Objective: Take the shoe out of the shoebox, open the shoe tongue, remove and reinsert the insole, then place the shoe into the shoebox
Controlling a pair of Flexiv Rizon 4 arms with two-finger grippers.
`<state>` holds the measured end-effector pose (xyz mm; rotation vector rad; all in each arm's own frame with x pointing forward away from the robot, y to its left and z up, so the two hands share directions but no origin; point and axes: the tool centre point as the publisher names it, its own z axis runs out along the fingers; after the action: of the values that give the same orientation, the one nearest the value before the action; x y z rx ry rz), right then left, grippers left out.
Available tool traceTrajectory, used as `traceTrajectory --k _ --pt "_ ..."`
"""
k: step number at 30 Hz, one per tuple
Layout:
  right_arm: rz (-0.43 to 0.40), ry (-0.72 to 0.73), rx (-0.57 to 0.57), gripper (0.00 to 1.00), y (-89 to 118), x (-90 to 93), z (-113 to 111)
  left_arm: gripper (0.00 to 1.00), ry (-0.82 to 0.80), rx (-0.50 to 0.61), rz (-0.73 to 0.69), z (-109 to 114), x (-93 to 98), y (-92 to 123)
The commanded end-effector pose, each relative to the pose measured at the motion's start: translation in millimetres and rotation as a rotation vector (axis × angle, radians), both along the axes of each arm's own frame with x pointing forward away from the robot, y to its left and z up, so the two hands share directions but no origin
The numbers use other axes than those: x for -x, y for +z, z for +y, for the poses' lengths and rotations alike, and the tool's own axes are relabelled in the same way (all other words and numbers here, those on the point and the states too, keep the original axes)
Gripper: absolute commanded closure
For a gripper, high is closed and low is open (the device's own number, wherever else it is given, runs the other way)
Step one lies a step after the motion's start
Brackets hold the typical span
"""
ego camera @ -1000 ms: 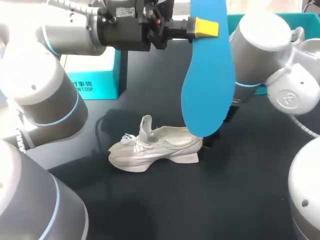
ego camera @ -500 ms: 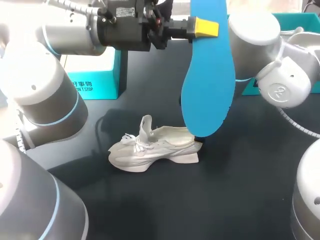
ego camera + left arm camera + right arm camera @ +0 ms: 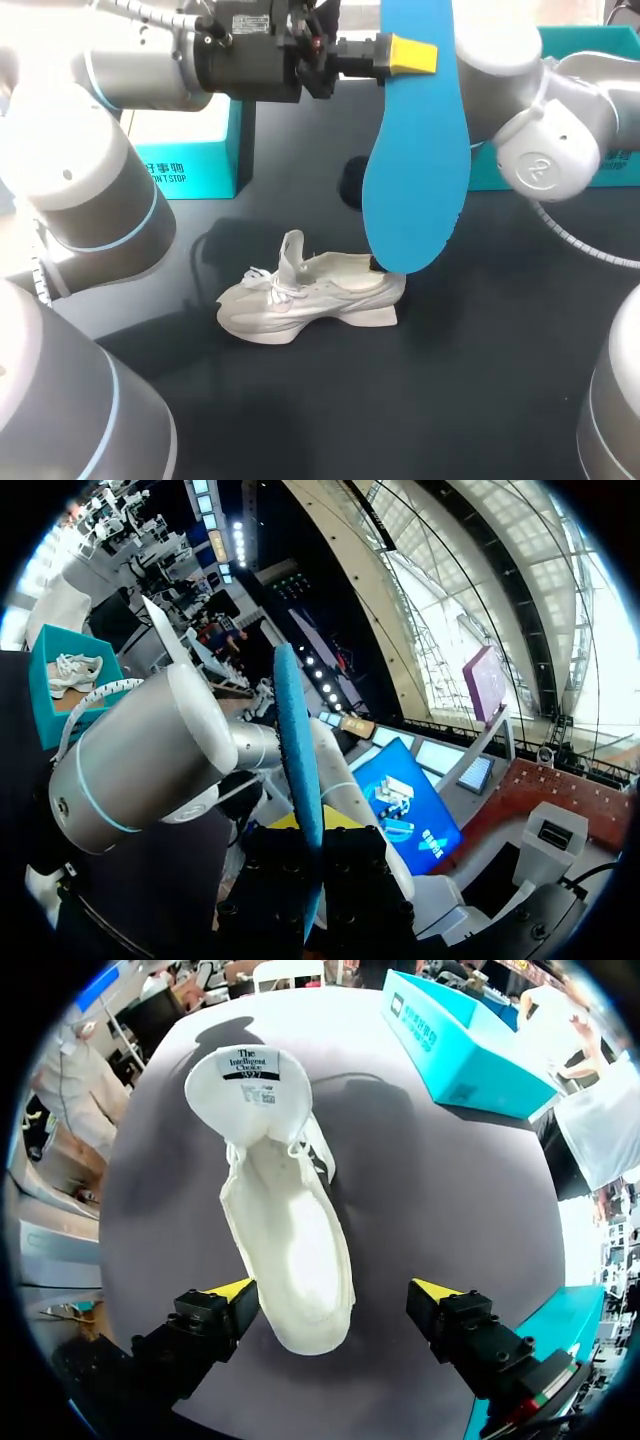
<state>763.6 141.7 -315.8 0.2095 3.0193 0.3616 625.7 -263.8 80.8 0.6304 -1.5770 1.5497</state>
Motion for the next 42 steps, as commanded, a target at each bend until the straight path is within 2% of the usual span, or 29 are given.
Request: traceTrajectory --k 1,4,6,10,12,15,23,26,30,37,38,39,40,41,42 --pt "0.015 0.010 0.014 0.00 -27.3 -10.0 24.2 1.00 0.001 0.000 0.000 0.3 0.7 -1.2" --pt "0.018 0.016 0.043 0.00 -40.0 -13.3 30.0 1.00 0.001 0.000 0.000 0.3 0.7 -1.2" --pt "0.024 0.013 0.055 0.10 -46.0 -15.4 31.1 1.00 0.001 0.000 0.000 0.3 0.7 -1.2" --pt "0.031 -0.005 0.073 0.17 -52.2 -17.1 30.9 1.00 0.001 0.000 0.000 0.3 0.7 -1.2" --pt "0.041 -0.010 0.083 0.28 -55.6 -16.8 31.2 1.00 0.001 0.000 0.000 0.3 0.7 -1.2" --pt "0.052 -0.009 0.105 0.36 -61.1 -14.7 35.4 1.00 0.001 0.000 0.000 0.3 0.7 -1.2" --pt "0.068 0.008 0.110 0.38 -71.1 -11.9 45.3 1.00 0.001 0.000 0.000 0.3 0.7 -1.2" --pt "0.082 0.013 0.118 0.50 -74.4 -12.1 46.1 1.00 0.001 0.000 0.000 0.3 0.7 -1.2" --pt "0.092 0.030 0.143 0.57 -74.0 -14.3 49.5 1.00 0.001 0.000 0.000 0.3 0.7 -1.2" --pt "0.113 0.046 0.153 0.58 -75.2 -11.5 59.8 1.00 0.001 0.000 0.000 0.3 0.7 -1.2" --pt "0.117 0.047 0.157 0.61 -76.4 -11.1 60.0 1.00 0.001 0.000 0.000 0.3 0.7 -1.2" --pt "0.120 0.047 0.158 0.71 -77.3 -10.6 60.2 1.00 0.001 0.000 0.000 0.3 0.7 -1.2" --pt "0.124 0.049 0.159 0.82 -78.2 -10.0 60.0 1.00 0.001 0.000 0.000 0.3 0.7 -1.2" --pt "0.129 0.052 0.167 0.99 -79.2 -9.5 59.2 1.00 0.001 0.000 0.000 0.3 0.7 -1.2" --pt "0.131 0.053 0.176 1.00 -80.1 -8.8 58.0 1.00 0.001 0.000 0.000 0.3 0.7 -1.2"
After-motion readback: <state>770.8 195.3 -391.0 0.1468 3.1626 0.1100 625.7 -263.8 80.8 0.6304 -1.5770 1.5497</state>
